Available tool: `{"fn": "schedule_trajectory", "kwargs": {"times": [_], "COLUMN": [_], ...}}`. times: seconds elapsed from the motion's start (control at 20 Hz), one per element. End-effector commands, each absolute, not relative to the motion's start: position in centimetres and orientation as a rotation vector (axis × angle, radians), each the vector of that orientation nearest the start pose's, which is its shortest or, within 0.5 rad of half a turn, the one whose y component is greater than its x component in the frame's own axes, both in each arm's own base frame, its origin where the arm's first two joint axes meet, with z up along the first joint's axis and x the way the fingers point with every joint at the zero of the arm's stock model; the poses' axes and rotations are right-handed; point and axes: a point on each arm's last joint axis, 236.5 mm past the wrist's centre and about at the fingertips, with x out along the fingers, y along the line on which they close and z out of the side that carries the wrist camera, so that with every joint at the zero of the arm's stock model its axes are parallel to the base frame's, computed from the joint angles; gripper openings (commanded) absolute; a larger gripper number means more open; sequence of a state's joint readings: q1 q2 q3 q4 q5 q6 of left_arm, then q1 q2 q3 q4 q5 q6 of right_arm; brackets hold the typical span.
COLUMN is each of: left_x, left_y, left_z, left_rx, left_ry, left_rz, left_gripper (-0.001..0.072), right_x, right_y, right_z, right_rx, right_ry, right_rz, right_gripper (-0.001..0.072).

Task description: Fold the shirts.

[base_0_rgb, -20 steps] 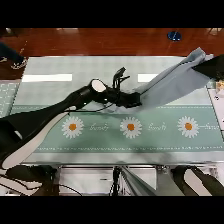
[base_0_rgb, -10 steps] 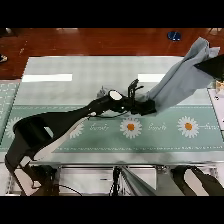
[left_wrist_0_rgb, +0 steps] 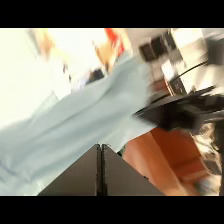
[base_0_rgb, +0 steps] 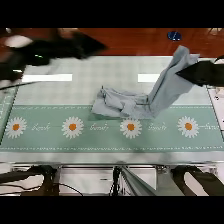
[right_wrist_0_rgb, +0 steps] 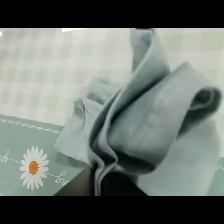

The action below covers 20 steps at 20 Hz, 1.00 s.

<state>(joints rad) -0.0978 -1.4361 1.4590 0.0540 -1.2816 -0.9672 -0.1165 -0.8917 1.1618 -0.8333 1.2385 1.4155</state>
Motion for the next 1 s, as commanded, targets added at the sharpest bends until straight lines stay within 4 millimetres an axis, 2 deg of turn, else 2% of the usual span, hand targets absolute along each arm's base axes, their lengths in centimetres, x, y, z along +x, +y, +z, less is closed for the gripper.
{"fn": "schedule_trajectory", "kwargs": {"times": [0.0,0.1,0.15,0.3,0.45,0.5,0.6,0.7,0.75,0.8,0.9,0.95], "left_x": [35.3,32.9,31.8,29.8,29.0,28.9,28.8,29.0,29.2,29.3,29.6,29.7], "left_y": [-15.9,-12.4,-11.3,-9.8,-9.5,-9.7,-10.1,-10.1,-10.0,-10.0,-9.8,-9.8], "left_z": [34.9,37.2,37.5,36.3,35.1,34.9,34.7,34.0,33.6,33.2,32.2,31.6], "left_rx": [-0.567,-0.474,-0.43,-0.332,-0.282,-0.272,-0.265,-0.252,-0.244,-0.239,-0.258,-0.273], "left_ry": [0.409,0.33,0.324,0.389,0.445,0.451,0.461,0.483,0.497,0.511,0.534,0.549], "left_rz": [-1.153,-1.045,-0.988,-0.843,-0.762,-0.762,-0.774,-0.767,-0.76,-0.756,-0.754,-0.754], "left_gripper": [0.0024,0.0024,0.0024,0.0025,0.0025,0.0025,0.0025,0.0025,0.0025,0.0025,0.0025,0.0025], "right_x": [35.0,36.0,36.6,38.5,38.8,38.5,37.0,36.2,36.3,36.5,37.5,38.0], "right_y": [16.4,20.4,22.4,28.9,34.6,36.2,38.4,39.0,38.7,38.0,34.4,31.2], "right_z": [17.1,14.6,13.4,8.8,3.9,2.3,-0.1,0.4,1.7,3.6,7.9,9.7], "right_rx": [0.492,0.49,0.485,0.506,0.608,0.648,0.685,0.677,0.674,0.663,0.596,0.535], "right_ry": [0.835,0.856,0.864,0.872,0.908,0.932,0.997,1.001,0.982,0.946,0.865,0.837], "right_rz": [0.508,0.55,0.568,0.593,0.575,0.561,0.559,0.582,0.6,0.622,0.649,0.637], "right_gripper": [0.0026,0.0026,0.0027,0.0027,0.0028,0.007,0.0335,0.0492,0.0537,0.0538,0.0537,0.0537]}}
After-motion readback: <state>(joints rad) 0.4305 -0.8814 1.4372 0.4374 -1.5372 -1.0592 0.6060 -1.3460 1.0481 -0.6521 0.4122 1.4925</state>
